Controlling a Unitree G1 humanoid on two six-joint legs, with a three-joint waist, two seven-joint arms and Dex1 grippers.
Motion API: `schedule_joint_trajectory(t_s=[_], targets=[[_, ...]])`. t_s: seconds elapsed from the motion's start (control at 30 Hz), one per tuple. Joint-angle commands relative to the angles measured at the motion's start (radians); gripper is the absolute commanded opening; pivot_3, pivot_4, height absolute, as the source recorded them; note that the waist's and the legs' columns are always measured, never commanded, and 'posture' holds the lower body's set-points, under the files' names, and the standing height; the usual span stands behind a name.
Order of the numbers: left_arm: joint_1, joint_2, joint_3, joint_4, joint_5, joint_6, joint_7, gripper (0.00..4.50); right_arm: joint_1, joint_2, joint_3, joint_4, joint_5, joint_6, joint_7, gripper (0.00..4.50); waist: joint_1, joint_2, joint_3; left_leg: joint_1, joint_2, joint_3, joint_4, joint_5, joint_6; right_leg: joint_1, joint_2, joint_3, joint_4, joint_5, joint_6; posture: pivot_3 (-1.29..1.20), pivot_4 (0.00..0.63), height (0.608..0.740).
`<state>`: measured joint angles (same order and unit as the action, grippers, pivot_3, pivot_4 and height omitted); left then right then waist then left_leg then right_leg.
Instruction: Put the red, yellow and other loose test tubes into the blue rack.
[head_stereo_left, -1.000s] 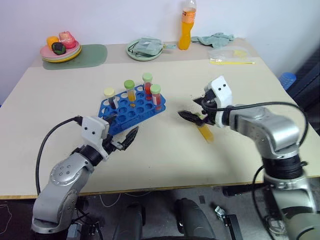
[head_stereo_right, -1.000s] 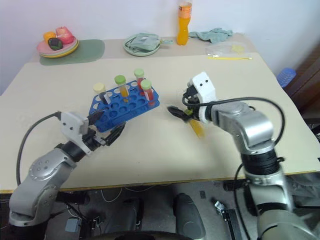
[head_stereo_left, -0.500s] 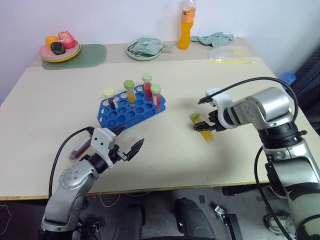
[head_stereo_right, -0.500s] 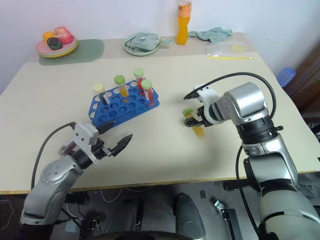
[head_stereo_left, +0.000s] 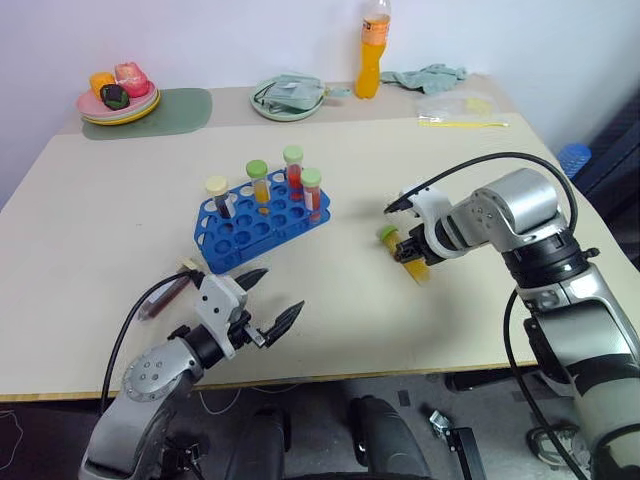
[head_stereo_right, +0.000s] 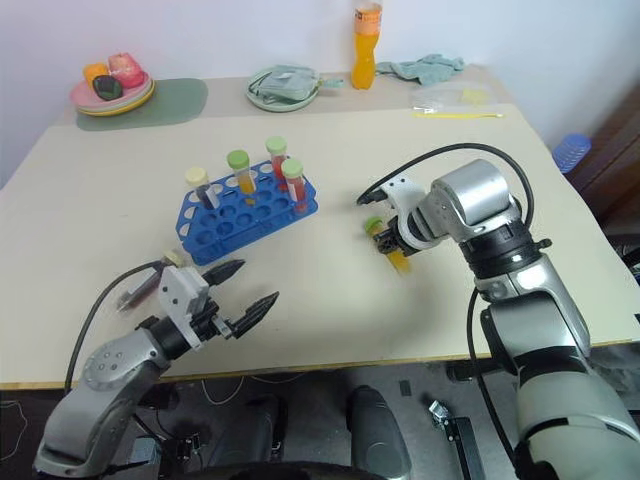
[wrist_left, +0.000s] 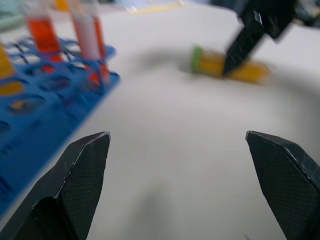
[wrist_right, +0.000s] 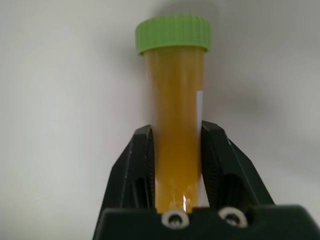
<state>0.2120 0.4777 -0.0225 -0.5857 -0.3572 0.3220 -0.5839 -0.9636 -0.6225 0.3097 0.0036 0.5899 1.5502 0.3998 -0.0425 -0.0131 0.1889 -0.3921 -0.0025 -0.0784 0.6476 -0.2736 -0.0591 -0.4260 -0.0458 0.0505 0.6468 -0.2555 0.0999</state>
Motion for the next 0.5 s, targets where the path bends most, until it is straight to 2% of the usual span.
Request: schedule_joint_trajectory(t_s=[0.03,0.13,0.2,0.27,0.33,0.43,0.5], targets=[[0.032,0.034,0.037,-0.033,-0.027,-0.009,-0.039,4.50,0.094,0.015,-0.105,-0.259,0.069,-0.219,0.124,0.76,-0.001,0.000,0.000,0.000,0.000,0.000,0.000,0.000,0.000,0.000,0.000,0.000,0.000,0.000,0.000,0.00,0.150,0.740],[0.051,0.036,0.094,0.008,-0.044,-0.031,-0.038,4.50,0.195,0.138,-0.198,-0.323,0.103,-0.394,0.151,0.76,-0.002,-0.001,-0.001,0.000,0.000,0.001,0.001,0.000,0.000,0.001,0.000,0.000,0.000,0.000,0.001,0.00,0.150,0.740],[0.053,0.014,0.141,0.051,-0.043,-0.063,-0.017,4.50,0.244,0.228,-0.171,-0.324,0.038,-0.581,0.153,0.76,-0.002,0.000,0.000,0.001,0.000,0.001,0.001,0.000,0.000,0.001,0.000,0.000,0.001,0.000,0.001,0.00,0.150,0.740],[0.034,-0.036,0.191,0.117,-0.017,-0.113,0.050,4.50,0.269,0.315,-0.088,-0.273,-0.093,-0.793,0.122,0.76,-0.002,0.000,0.000,0.001,0.000,0.001,0.001,0.000,0.000,0.001,0.000,0.000,0.001,0.000,0.001,0.00,0.150,0.740],[0.017,-0.078,0.225,0.170,0.010,-0.159,0.102,4.50,0.273,0.417,-0.043,-0.182,-0.196,-0.964,0.063,0.76,-0.002,-0.001,-0.001,0.001,0.000,0.001,0.002,0.000,0.000,0.001,0.000,0.000,0.001,0.000,0.001,0.00,0.150,0.740],[-0.002,-0.137,0.258,0.217,0.029,-0.212,0.167,4.50,0.258,0.606,-0.049,0.027,-0.290,-1.215,-0.033,0.76,-0.002,-0.001,-0.001,0.002,0.000,0.000,0.001,0.000,0.000,0.000,0.000,0.000,0.002,0.000,0.000,0.00,0.150,0.740],[-0.006,-0.161,0.258,0.232,0.045,-0.232,0.192,4.50,0.234,0.679,-0.036,0.179,-0.364,-1.363,-0.059,0.76,0.000,-0.002,-0.001,0.001,0.000,0.001,0.001,0.000,-0.001,0.000,-0.001,0.000,0.002,0.000,0.000,0.00,0.150,0.740]])
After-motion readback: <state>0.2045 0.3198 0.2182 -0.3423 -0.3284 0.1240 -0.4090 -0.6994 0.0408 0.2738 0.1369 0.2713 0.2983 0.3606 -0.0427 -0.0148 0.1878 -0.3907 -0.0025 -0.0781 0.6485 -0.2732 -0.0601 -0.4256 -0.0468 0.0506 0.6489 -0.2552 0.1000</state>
